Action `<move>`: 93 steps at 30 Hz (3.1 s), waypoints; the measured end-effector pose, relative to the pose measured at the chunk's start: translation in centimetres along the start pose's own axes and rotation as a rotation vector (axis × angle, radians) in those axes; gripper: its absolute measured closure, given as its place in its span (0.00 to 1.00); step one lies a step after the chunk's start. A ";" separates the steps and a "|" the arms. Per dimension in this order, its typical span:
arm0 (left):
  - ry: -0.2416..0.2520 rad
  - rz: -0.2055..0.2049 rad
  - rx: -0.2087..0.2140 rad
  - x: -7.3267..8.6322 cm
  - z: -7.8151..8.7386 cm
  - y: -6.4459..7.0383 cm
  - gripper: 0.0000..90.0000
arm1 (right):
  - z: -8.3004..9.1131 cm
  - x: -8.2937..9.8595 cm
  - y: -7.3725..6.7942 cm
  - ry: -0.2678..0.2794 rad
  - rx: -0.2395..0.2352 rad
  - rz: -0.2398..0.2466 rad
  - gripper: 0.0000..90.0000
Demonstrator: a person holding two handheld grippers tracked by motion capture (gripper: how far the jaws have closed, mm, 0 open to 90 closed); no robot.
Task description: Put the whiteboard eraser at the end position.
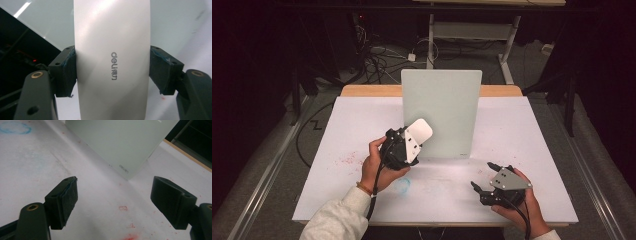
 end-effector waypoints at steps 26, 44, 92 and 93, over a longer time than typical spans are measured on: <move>-0.214 -0.209 0.531 0.5 -2.7 6.8 0.32 | 0.0 0.1 0.4 0.006 0.016 -0.009 0.25; -0.055 -0.179 0.461 -0.6 -1.1 6.3 0.26 | 0.2 -0.1 0.2 0.009 0.012 -0.012 0.25; 0.037 0.203 0.083 14.1 5.0 0.3 0.21 | 0.4 0.3 1.8 0.009 0.074 -0.063 0.25; 0.036 0.203 0.082 14.1 5.0 0.3 0.21 | 0.4 0.3 1.9 0.012 0.074 -0.064 0.25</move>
Point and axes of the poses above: each handheld gripper's, and its own axes: z roughly backward along the jaws, x roughly out of its underside, y roughly to its right, the point moved 3 cm from there along -z, roughly forward along the jaws, and after that the axes turned 15 degrees about x, right-handed, at the moved point
